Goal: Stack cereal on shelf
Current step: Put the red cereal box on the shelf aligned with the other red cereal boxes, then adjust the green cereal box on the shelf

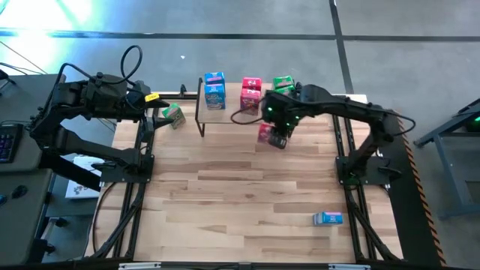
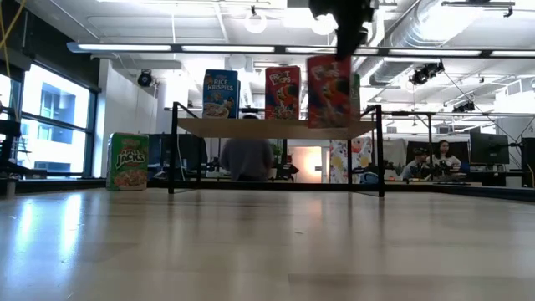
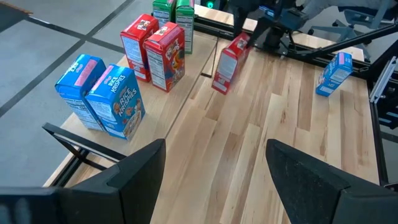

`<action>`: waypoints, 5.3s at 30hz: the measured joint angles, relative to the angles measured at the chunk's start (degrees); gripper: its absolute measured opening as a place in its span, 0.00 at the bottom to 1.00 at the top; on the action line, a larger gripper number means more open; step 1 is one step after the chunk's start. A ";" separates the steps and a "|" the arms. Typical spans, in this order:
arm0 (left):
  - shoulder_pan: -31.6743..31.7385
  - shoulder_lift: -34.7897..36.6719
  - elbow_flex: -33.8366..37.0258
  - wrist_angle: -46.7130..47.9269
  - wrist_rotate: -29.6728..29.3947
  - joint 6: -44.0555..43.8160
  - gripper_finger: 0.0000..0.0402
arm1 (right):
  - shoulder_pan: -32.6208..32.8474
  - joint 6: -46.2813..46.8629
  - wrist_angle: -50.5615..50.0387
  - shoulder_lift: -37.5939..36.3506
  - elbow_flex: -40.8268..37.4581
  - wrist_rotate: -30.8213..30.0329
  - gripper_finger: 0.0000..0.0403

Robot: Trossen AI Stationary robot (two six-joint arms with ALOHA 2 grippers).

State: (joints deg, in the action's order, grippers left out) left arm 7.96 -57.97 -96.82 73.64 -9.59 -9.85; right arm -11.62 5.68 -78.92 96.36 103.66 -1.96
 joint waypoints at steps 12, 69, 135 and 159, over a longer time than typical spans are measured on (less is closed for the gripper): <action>-0.01 0.01 0.00 -0.02 -0.01 0.00 0.67 | -2.31 -14.66 -6.35 12.82 23.01 -1.27 0.35; -0.02 0.00 0.00 -0.02 -0.02 0.00 0.67 | -9.42 -23.80 -3.53 19.10 29.53 -1.25 0.43; 0.00 0.00 0.00 -0.01 0.00 0.00 0.67 | -9.38 -25.15 -2.35 17.59 31.32 -4.17 0.58; -0.02 0.00 0.00 -0.04 0.00 0.00 0.67 | -12.49 -17.96 -9.08 4.87 19.89 -3.37 0.58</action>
State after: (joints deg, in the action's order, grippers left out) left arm 7.94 -57.97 -96.82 73.60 -9.58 -9.85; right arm -24.11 -12.28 -87.99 101.23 123.55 -5.32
